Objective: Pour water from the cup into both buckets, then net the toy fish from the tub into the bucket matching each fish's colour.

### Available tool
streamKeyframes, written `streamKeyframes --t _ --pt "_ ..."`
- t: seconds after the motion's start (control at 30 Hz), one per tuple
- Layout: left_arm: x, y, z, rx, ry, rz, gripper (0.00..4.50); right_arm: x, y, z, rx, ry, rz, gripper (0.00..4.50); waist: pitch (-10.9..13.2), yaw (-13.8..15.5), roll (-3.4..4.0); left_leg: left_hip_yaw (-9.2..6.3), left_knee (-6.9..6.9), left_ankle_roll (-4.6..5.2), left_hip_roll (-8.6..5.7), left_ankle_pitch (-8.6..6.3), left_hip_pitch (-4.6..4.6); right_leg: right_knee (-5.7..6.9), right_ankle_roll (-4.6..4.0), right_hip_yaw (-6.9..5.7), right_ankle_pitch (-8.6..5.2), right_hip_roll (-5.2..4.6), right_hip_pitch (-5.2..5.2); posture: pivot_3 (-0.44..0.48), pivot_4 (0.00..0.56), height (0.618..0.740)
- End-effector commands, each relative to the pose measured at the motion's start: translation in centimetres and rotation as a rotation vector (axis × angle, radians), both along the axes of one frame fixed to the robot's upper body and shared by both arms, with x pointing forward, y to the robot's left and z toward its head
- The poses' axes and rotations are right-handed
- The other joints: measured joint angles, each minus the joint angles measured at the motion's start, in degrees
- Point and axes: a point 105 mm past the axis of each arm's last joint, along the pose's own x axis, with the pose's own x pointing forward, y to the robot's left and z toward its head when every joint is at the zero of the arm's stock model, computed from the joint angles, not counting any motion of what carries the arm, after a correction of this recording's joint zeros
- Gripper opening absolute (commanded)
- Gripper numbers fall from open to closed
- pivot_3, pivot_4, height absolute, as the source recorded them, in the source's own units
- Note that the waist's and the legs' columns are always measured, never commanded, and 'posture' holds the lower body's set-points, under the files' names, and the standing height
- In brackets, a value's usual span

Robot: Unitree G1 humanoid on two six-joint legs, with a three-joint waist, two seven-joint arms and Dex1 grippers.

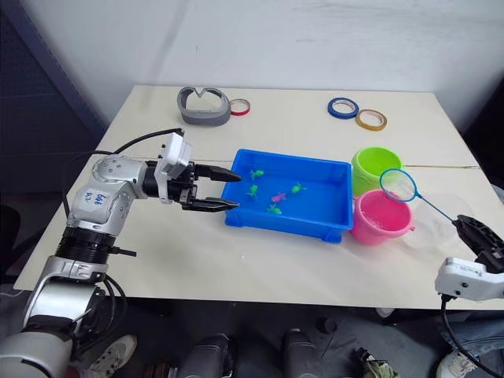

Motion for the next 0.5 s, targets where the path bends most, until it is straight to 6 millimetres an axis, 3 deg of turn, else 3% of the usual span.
streamKeyframes --t 0.03,0.27,0.5 --pt "0.9 2.2 1.4 -0.020 -0.045 0.093 3.29 1.2 2.5 3.2 0.077 -0.053 0.072 0.00 0.0 -0.8 0.00 0.00 0.01 0.00 0.01 0.00 0.03 0.05 0.00 0.01 0.00 0.00 0.01 0.000 0.150 0.740" --pt "1.3 4.9 1.3 0.022 -0.033 0.217 3.29 5.1 7.6 4.5 0.383 0.061 0.193 0.00 0.0 -1.4 -0.08 -0.01 0.08 -0.06 0.10 0.00 0.06 0.22 -0.01 -0.01 0.00 -0.03 -0.02 0.000 0.150 0.740" --pt "0.3 6.2 1.2 0.027 -0.037 0.273 3.29 7.4 11.4 1.9 0.738 0.440 0.188 0.00 0.0 -0.7 -0.08 -0.50 0.15 -0.15 0.09 -0.06 -0.14 0.30 -0.01 -0.17 0.00 -0.60 -0.10 0.000 0.150 0.740"
